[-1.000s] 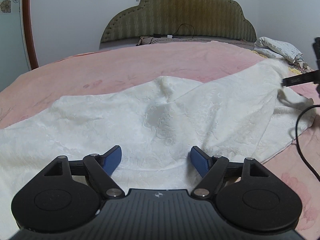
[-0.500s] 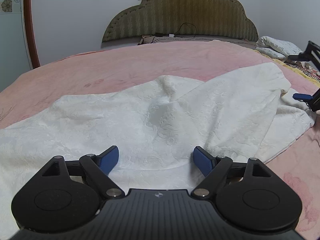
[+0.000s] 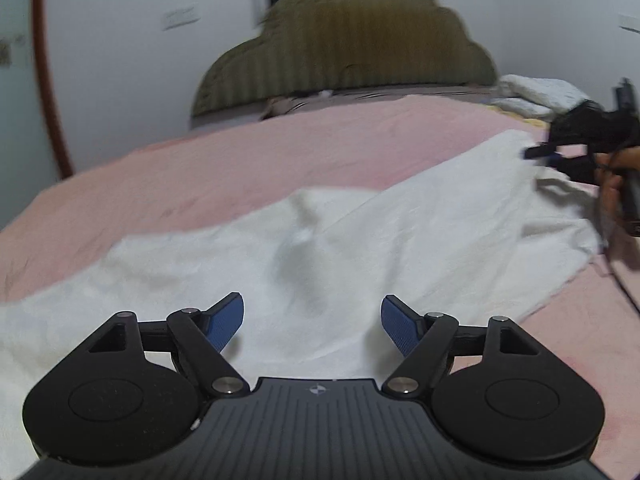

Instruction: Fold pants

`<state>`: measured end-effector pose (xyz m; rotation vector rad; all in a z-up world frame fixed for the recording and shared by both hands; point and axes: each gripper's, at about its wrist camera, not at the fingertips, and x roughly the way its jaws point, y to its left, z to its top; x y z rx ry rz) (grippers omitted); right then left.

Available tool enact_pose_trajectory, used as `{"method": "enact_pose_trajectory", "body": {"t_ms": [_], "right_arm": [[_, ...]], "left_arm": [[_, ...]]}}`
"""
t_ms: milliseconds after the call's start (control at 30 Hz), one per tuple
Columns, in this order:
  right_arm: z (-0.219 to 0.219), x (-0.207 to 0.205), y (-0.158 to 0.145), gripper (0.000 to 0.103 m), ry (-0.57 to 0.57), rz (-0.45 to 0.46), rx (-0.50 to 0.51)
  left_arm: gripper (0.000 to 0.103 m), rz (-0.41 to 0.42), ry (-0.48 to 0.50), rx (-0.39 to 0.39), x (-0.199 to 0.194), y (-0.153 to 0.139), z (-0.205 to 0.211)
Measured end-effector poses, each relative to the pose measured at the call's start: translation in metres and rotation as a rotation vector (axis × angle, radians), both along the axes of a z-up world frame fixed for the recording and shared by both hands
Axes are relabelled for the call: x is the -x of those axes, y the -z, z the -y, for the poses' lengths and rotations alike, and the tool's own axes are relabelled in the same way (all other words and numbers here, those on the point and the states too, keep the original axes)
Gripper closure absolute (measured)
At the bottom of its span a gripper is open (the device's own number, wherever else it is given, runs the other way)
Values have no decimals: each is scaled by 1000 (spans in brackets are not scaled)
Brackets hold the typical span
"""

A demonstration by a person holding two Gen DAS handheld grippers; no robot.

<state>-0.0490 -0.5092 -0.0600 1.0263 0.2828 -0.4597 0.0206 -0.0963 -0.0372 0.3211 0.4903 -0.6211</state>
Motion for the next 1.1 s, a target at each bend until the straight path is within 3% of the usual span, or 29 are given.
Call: {"method": "enact_pose_trajectory", "body": {"t_ms": [133,267,333,400,433,467,600,700,800,867,967,1100], "right_arm": [[-7,9,-23,97,-46,78,71],[-10,9,-47,97,-95,128,115],[-10,9,-55,97,-110,142,129],[-9,10,-61,97,-117,157,130],[-7,13,-61,97,-118,166,123],[-5,12,-61,97,-116,170,116],[8,-3,-58,97,-125,163,66],[13,-21,-71,97,-151,182,49],[2,-15,-105,97,-193,331,145],[-6,3,-120,97,-199,400,210],[-7,35,-104,97,-146,320,207],[2,81,-35,97,-35,120,44]], "left_arm": [[24,10,163,-41,15,-16,38],[26,118,250,-183,35,-6,83],[37,144,232,-235,36,6,98],[63,110,224,-258,29,13,106],[68,89,223,-263,24,17,107],[76,78,216,-263,21,20,107],[92,106,219,-250,20,16,103],[95,162,133,-186,13,-6,93],[96,209,41,-52,3,-39,73],[96,218,54,-12,5,-53,63],[96,168,190,-83,20,-40,64],[95,132,347,-203,51,4,68]]}}
